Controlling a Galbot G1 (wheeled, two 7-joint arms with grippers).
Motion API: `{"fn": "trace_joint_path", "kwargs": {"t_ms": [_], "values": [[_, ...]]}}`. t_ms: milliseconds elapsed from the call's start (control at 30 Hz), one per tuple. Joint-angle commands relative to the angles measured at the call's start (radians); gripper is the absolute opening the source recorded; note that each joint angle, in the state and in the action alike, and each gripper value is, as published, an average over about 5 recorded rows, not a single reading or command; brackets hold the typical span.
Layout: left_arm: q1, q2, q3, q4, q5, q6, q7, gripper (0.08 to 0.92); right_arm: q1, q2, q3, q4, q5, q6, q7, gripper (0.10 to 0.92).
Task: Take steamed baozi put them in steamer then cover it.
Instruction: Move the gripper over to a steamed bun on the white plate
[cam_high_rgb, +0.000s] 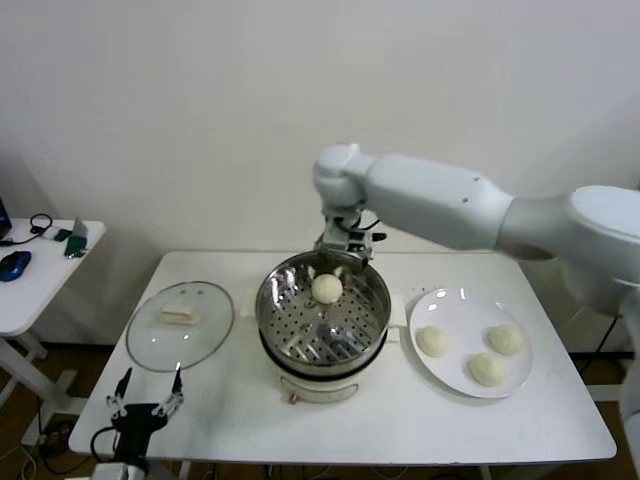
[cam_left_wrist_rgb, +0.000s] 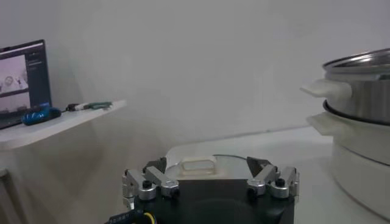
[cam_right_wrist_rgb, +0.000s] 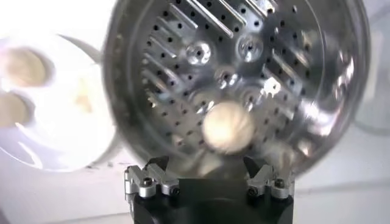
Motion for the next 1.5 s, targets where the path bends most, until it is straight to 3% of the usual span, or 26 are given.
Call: {"fn": "trace_joint_path", "kwargs": {"t_ms": [33, 267, 500, 900, 1500], "values": [[0.003, 0.001, 0.001, -0.001, -0.001, -0.002, 0.0, 0.823, 0.155, -0.32, -0.169, 0.052, 0.385, -0.209, 0.048, 0.823], [0.006, -0.001, 0.01, -0.004, -0.001, -0.004, -0.001, 0.823, 0.042, -0.514, -0.188, 0.122, 0.305, -0.323, 0.13, 0.823], [0.021, -0.007, 0.011, -0.013, 0.001, -0.005, -0.002, 0.823, -0.149, -0.567, -0.157, 0.122, 0.275, -0.432, 0.206, 0.823], [0.04, -0.017, -0.001, -0.016, 0.004, -0.003, -0.005, 0.823, -0.448, -0.456, 0.03, -0.057, 0.219, -0.488, 0.268, 0.823], [0.031, -0.021, -0.011, 0.006, 0.007, 0.007, -0.008, 0.823, -0.523, -0.266, 0.118, -0.231, 0.244, -0.467, 0.255, 0.823]]}}
